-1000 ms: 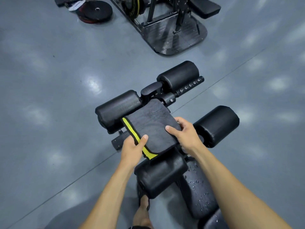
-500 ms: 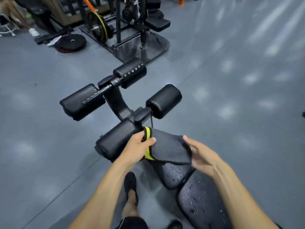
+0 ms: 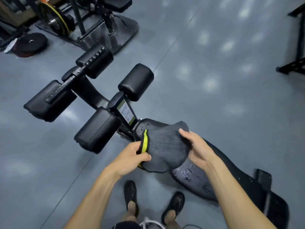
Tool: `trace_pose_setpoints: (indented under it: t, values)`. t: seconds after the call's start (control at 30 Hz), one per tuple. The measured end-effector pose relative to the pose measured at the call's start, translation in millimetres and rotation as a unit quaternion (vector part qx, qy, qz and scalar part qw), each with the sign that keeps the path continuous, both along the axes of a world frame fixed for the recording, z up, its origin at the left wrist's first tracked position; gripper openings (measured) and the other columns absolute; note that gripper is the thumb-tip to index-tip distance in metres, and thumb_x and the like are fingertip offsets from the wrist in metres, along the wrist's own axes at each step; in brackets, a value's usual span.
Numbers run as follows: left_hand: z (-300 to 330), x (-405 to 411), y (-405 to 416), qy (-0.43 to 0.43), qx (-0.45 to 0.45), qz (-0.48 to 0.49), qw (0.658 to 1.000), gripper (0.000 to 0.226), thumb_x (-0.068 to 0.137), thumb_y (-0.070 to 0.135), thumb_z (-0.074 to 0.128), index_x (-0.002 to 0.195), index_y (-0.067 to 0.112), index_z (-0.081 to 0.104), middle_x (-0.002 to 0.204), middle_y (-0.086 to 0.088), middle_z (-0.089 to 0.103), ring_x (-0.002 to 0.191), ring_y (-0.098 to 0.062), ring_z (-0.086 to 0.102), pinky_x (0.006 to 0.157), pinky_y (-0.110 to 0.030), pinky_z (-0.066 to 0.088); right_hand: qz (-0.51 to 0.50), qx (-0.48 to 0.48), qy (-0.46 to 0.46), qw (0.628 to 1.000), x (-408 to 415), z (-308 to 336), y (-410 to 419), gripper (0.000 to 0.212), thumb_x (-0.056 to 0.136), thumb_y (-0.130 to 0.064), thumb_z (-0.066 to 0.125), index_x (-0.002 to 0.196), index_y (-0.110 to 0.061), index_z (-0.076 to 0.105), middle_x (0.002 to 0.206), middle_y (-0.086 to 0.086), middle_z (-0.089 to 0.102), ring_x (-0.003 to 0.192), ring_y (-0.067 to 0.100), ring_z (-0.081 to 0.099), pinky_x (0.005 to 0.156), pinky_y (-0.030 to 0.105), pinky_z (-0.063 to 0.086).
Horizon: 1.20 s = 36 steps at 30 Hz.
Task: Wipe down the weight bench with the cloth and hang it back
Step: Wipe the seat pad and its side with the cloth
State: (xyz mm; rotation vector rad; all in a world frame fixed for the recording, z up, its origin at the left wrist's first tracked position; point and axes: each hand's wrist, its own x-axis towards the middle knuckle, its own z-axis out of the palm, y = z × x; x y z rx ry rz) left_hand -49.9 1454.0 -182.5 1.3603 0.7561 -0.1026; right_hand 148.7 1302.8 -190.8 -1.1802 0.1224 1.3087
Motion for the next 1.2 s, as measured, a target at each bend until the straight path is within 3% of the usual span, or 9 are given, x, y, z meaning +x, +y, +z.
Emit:
trace_pose_setpoints:
  t: [0.2,0.37,0.5,0.63,0.8,0.87,1.0,1.1,1.2]
  values:
    - [-55.9,-44.0,30.1,0.031,-0.174,0.043,0.983,0.057,0.080,0.054,0.073,0.120,0.015,0.074,0.127,-0.008,0.073,0.123,-0.023,0.067,0.108,-0.041,0.045,0.003,0.025,-0.091,0.996,-45.1,-7.5,30.6,0.034,0.094,-0.006,0.064,0.127,-0.003,0.062,0.120,0.016,0.072,0.107,0.024,0.070,0.087,0.034,0.057]
    - [-92.0,-58.4,48.4,-0.008,-0.266,0.098,0.959,0.043,0.091,0.033,0.067,0.127,0.008,0.069,0.129,-0.012,0.071,0.122,-0.024,0.067,0.095,-0.032,0.055,0.003,0.013,-0.071,0.997,-75.9,-31.3,42.2,0.027,0.098,-0.005,0.059,0.125,0.000,0.062,0.117,0.018,0.073,0.102,0.024,0.073,0.077,0.030,0.059]
    - [-112.9,-60.8,50.3,0.021,-0.096,0.093,0.991,0.020,0.089,0.017,0.074,0.106,0.008,0.076,0.112,-0.013,0.077,0.101,-0.021,0.071,0.098,-0.038,0.052,0.055,-0.088,-0.113,0.988,-86.4,-61.2,34.7,0.023,0.102,-0.007,0.058,0.124,-0.001,0.063,0.109,0.010,0.078,0.094,0.019,0.076,0.069,0.026,0.059]
    - [-135.0,-60.9,36.8,0.033,0.030,0.073,0.996,0.018,0.094,0.016,0.072,0.110,0.008,0.072,0.118,-0.010,0.071,0.111,-0.020,0.068,0.107,-0.047,0.049,0.050,-0.168,-0.201,0.964,-91.4,-102.9,26.3,0.028,0.098,-0.011,0.066,0.126,-0.012,0.063,0.107,0.002,0.079,0.099,0.015,0.075,0.083,0.025,0.058]
    - [-164.9,-60.8,9.6,0.063,0.262,0.081,0.960,0.016,0.086,0.037,0.076,0.095,0.025,0.073,0.131,0.006,0.049,0.129,-0.018,0.040,0.106,-0.006,0.025,0.050,-0.159,-0.315,0.934,-89.2,-145.8,5.8,0.047,0.095,-0.012,0.071,0.136,-0.029,0.057,0.081,0.000,0.076,0.075,0.008,0.069,0.083,0.020,0.053]
    - [-177.1,-60.5,0.1,0.064,0.294,0.089,0.949,0.013,0.087,0.035,0.079,0.096,0.025,0.076,0.149,0.012,0.043,0.138,-0.010,0.030,0.106,0.000,0.014,0.061,-0.148,-0.356,0.921,-88.8,-158.7,-3.7,0.036,0.093,-0.011,0.072,0.127,-0.023,0.067,0.094,0.012,0.075,0.084,0.023,0.069,0.090,0.033,0.054]
    - [-213.2,-51.3,-9.6,0.019,0.272,0.093,0.958,0.018,0.087,0.042,0.074,0.103,0.033,0.073,0.148,0.012,0.055,0.148,-0.002,0.033,0.115,-0.010,0.022,0.146,-0.123,-0.429,0.883,-80.8,-193.5,-23.1,0.046,0.083,-0.018,0.084,0.126,-0.023,0.070,0.120,-0.010,0.072,0.109,0.000,0.066,0.097,0.023,0.048]
    - [-257.9,-41.2,-10.2,0.007,0.254,0.121,0.959,0.030,0.085,0.056,0.066,0.095,0.028,0.071,0.104,0.015,0.072,0.112,-0.003,0.065,0.098,-0.023,0.050,0.235,-0.147,-0.529,0.802,-76.2,-237.7,-28.8,0.058,0.076,-0.031,0.089,0.130,-0.028,0.067,0.111,-0.006,0.069,0.105,0.011,0.063,0.094,0.023,0.043]
    - [-306.1,-34.9,-4.3,-0.020,0.262,0.137,0.955,0.032,0.087,0.055,0.064,0.081,0.024,0.064,0.077,0.012,0.063,0.076,-0.006,0.058,0.073,-0.041,0.053,0.272,-0.147,-0.584,0.751,-75.0,-285.8,-22.3,0.041,0.082,-0.033,0.083,0.120,-0.027,0.070,0.095,-0.005,0.064,0.093,0.019,0.062,0.084,0.030,0.043]
